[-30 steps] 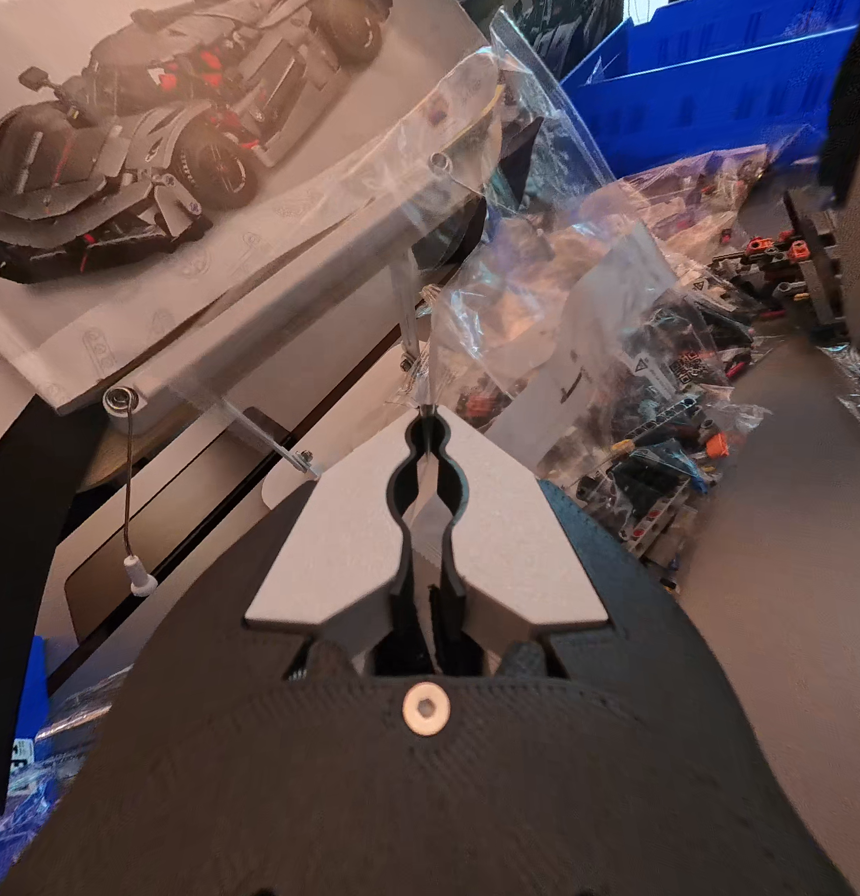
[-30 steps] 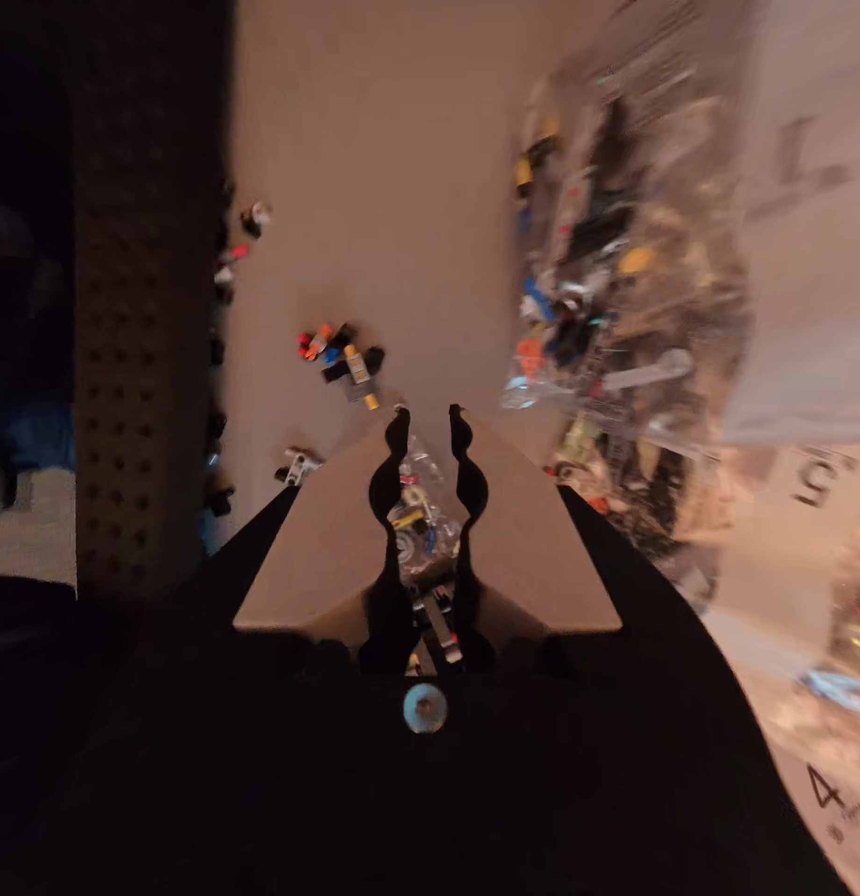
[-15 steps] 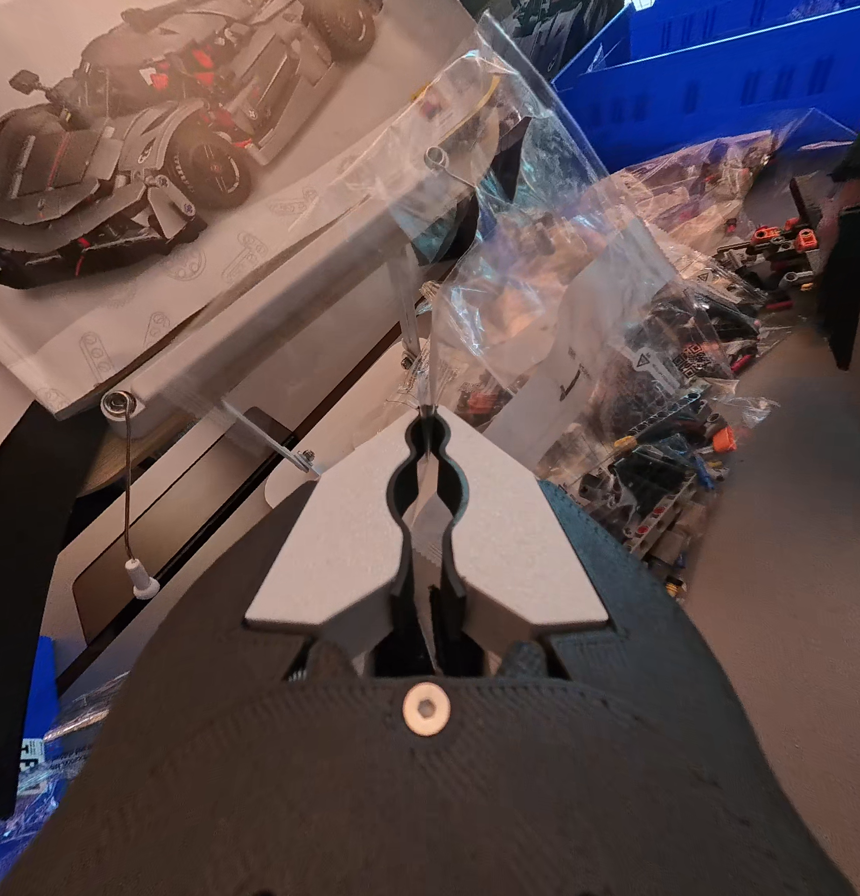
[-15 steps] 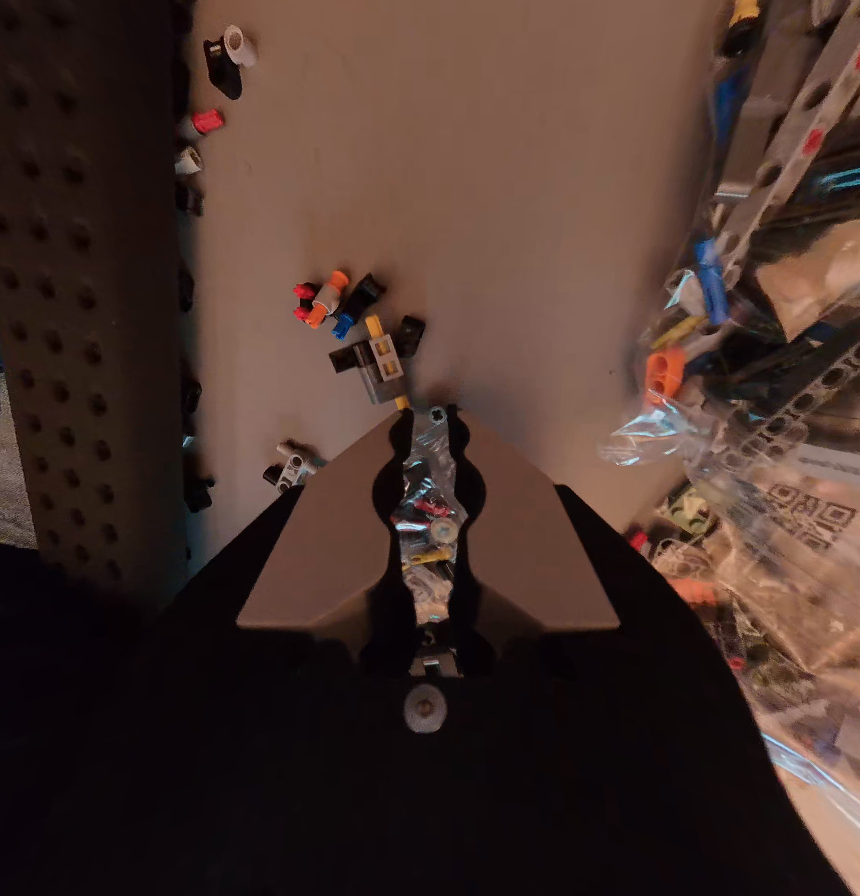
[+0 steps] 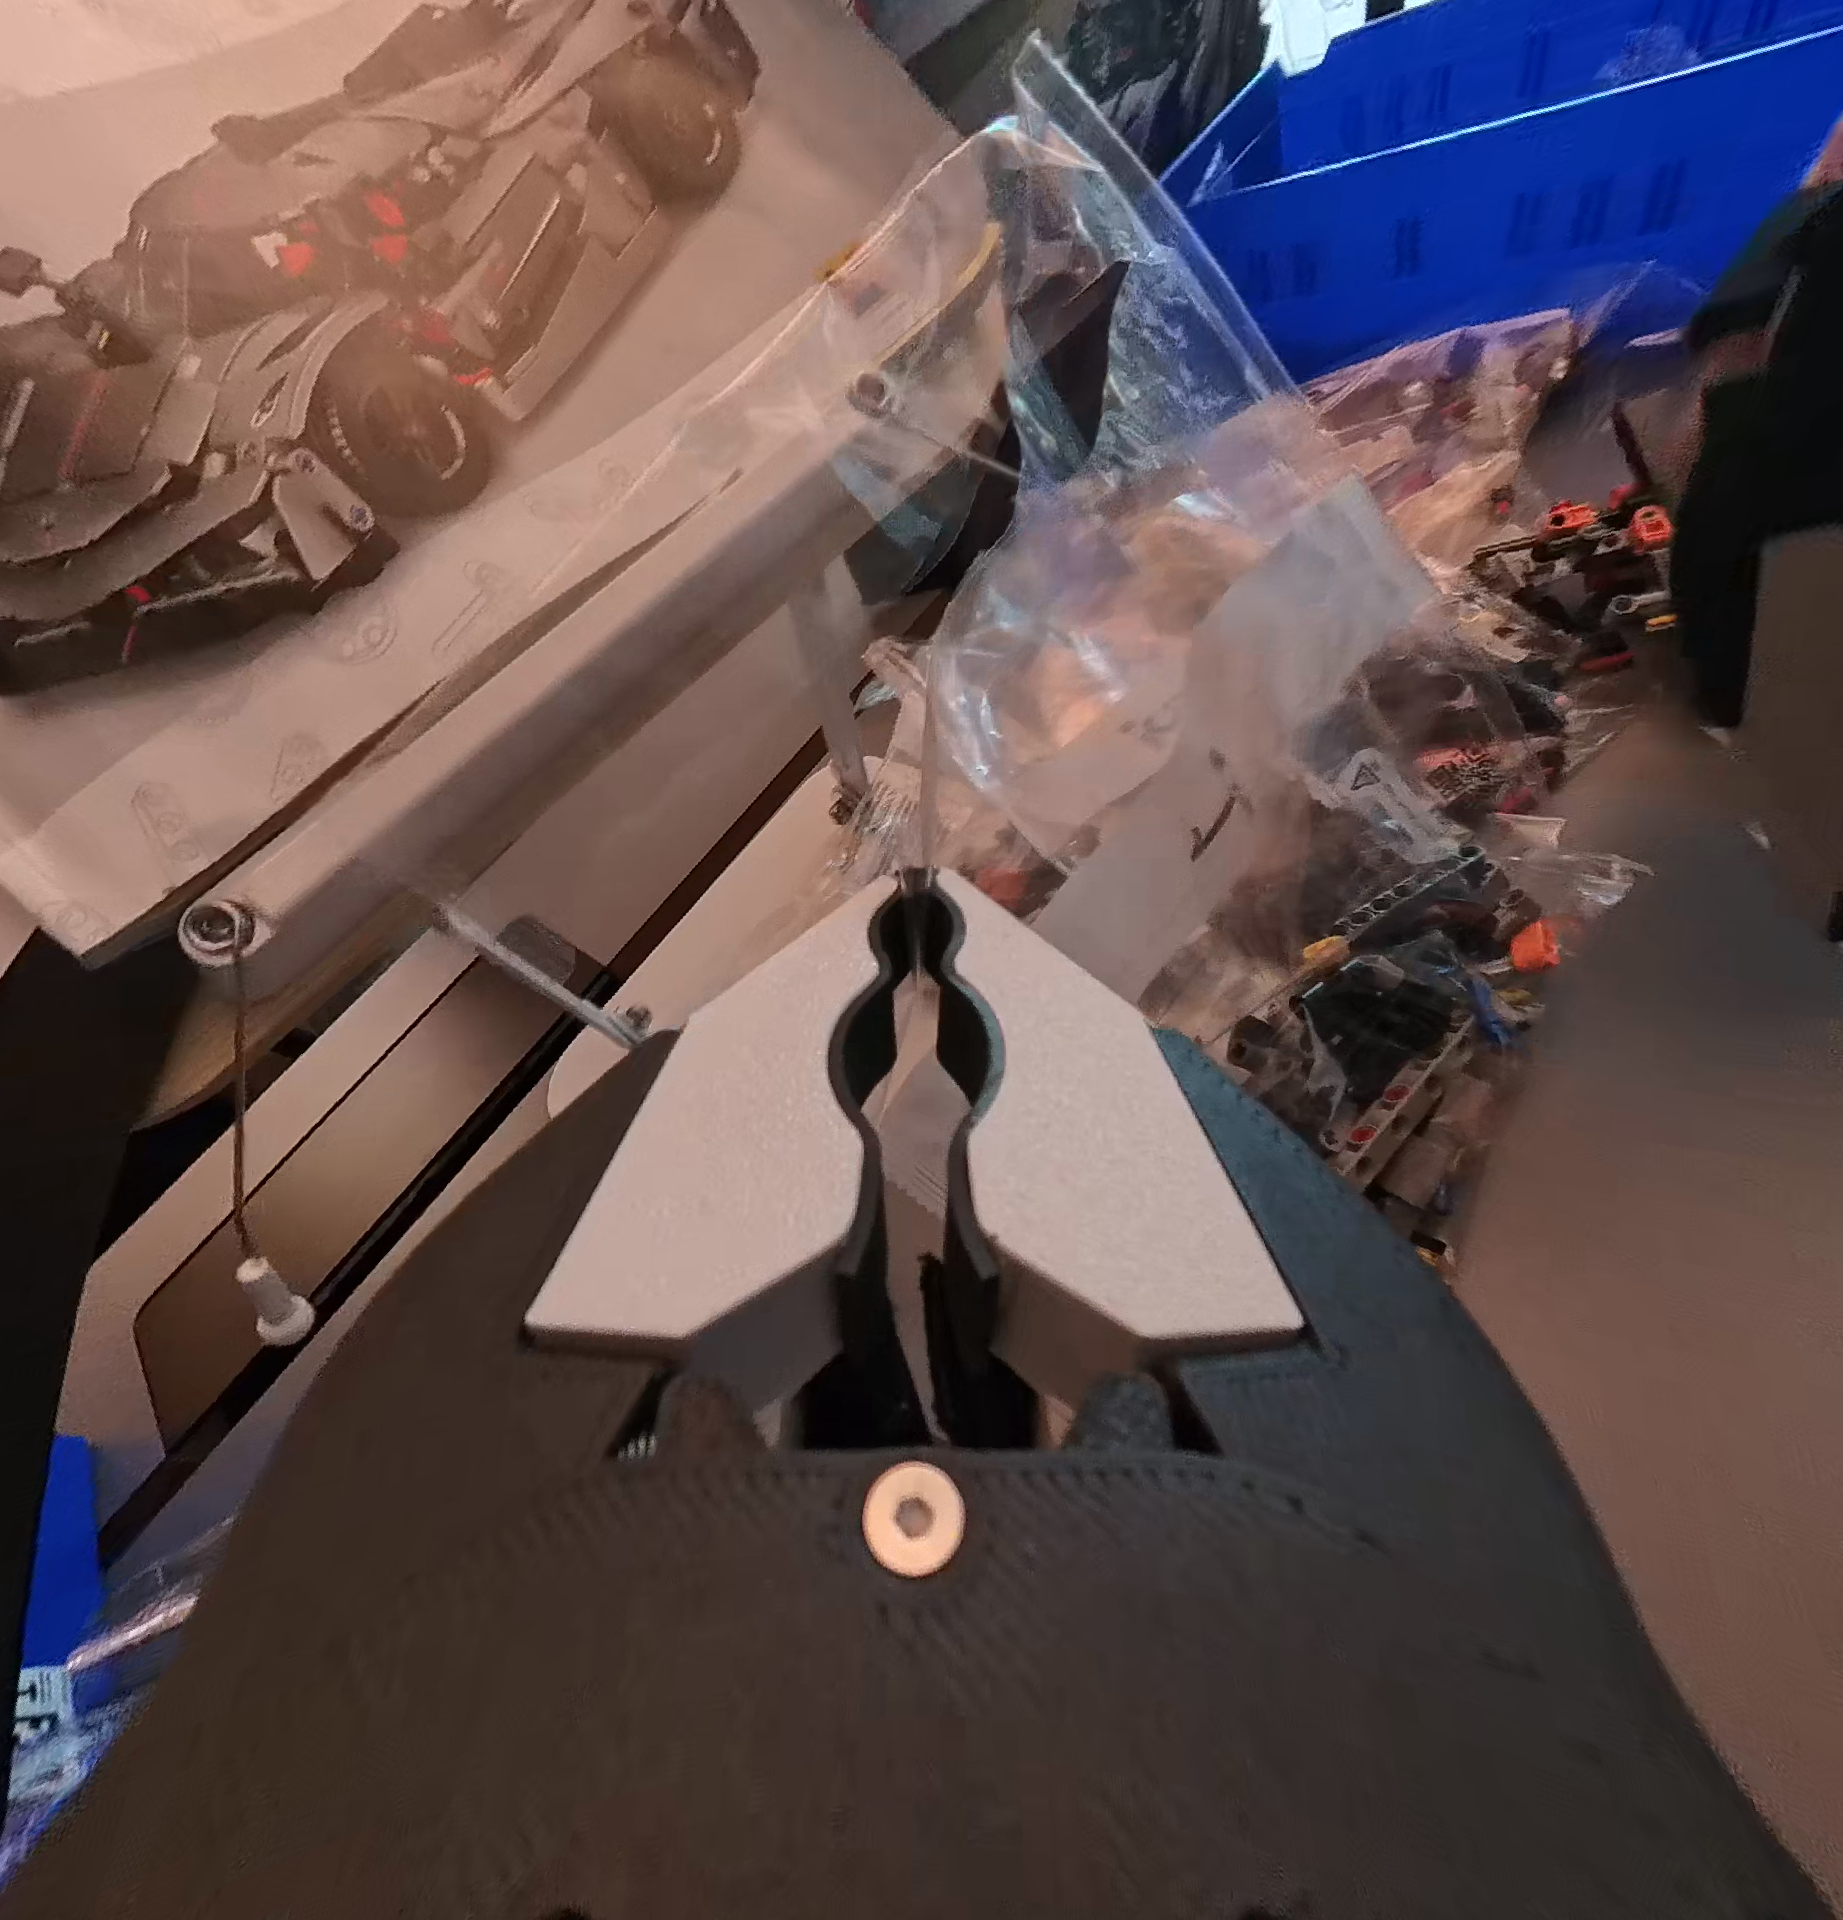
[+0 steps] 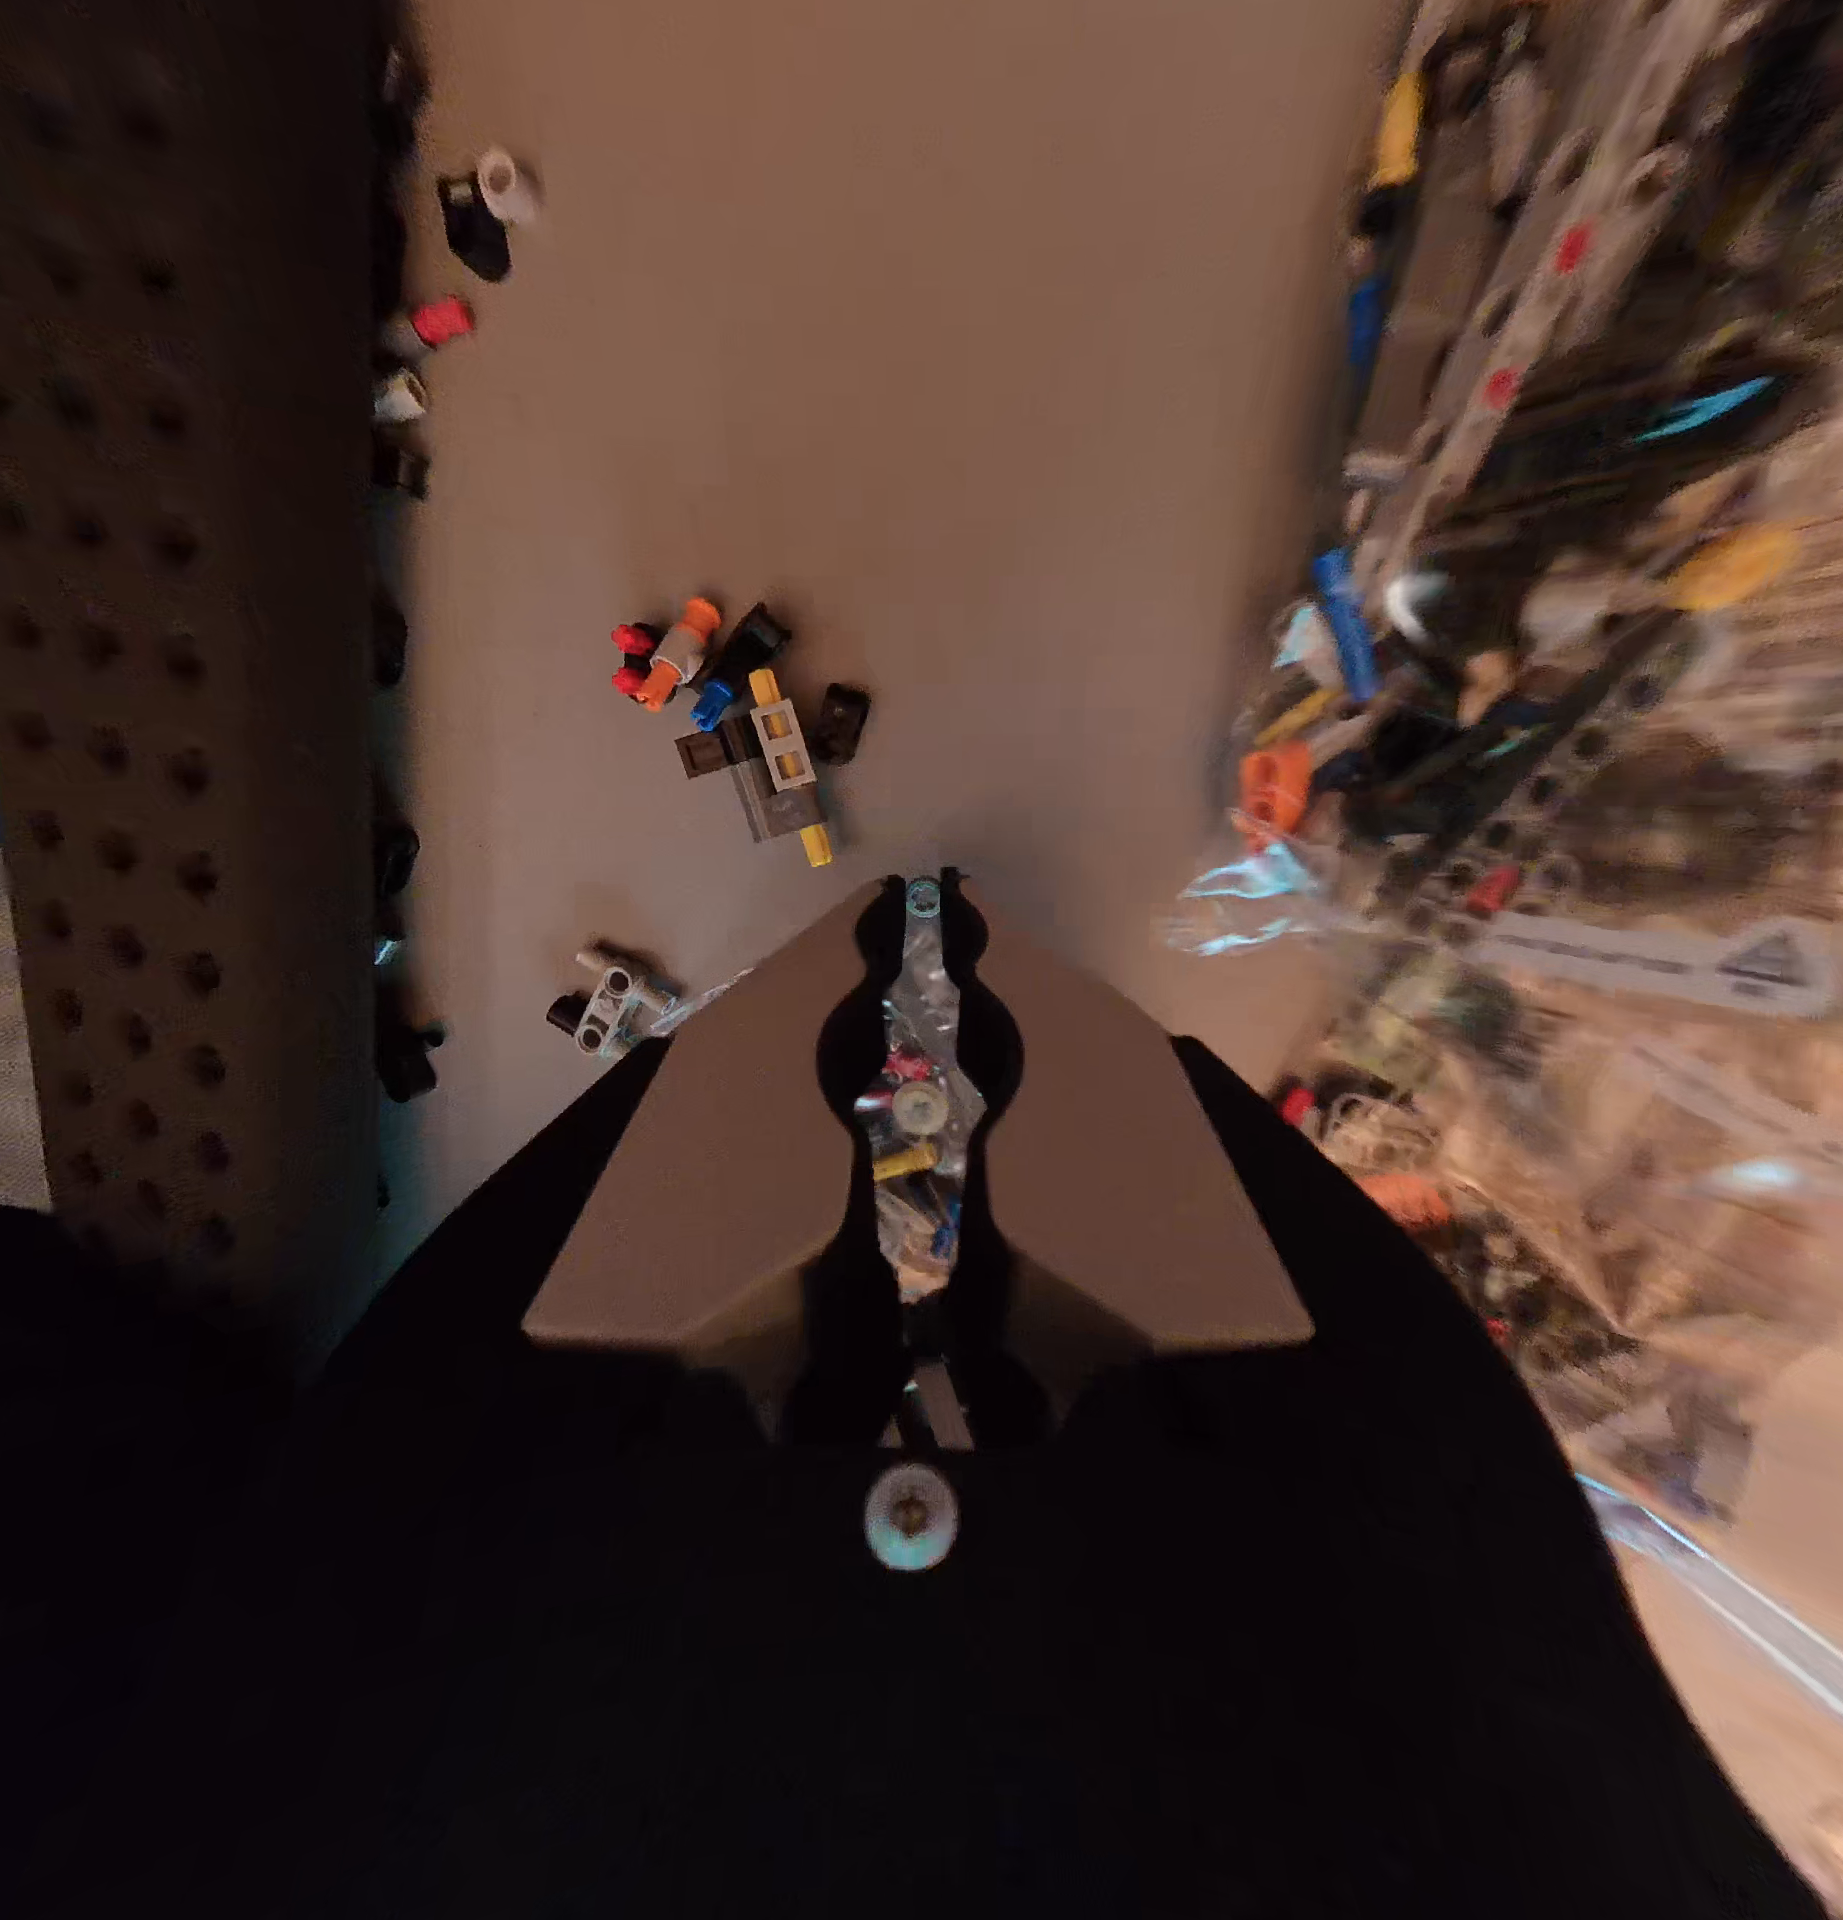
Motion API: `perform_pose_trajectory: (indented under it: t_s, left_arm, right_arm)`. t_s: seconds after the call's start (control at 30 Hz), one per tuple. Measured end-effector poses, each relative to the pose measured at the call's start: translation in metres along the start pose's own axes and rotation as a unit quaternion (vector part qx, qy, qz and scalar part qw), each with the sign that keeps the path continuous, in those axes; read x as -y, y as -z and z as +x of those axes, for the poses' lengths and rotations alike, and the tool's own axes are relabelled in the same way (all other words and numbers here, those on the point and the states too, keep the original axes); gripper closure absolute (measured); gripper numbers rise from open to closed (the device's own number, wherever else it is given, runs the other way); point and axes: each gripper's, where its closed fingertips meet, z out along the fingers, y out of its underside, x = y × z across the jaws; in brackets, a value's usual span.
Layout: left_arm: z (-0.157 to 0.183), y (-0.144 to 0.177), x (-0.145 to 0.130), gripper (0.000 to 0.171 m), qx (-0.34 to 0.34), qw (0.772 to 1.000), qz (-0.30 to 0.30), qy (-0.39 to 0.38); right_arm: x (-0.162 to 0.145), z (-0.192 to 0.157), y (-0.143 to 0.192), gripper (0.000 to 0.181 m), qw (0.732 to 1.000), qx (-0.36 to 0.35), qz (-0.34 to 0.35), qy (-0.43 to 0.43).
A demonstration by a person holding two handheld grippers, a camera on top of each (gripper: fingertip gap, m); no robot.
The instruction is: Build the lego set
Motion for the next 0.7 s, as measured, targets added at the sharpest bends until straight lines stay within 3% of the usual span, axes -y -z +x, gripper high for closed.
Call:
perform_pose_trajectory:
  t_s: [0.33, 0.7]
  left_arm:
    - [0.030, -0.008, 0.015, 0.171, -0.036, 0.998, 0.016, -0.049]
    - [0.055, -0.010, 0.030, 0.171, -0.065, 0.994, 0.044, -0.078]
  right_arm:
    - [0.039, 0.019, 0.081, 0.178, 0.976, -0.137, 0.169, 0.017]
    - [0.057, 0.048, 0.163, 0.177, 0.902, -0.296, 0.314, -0.016]
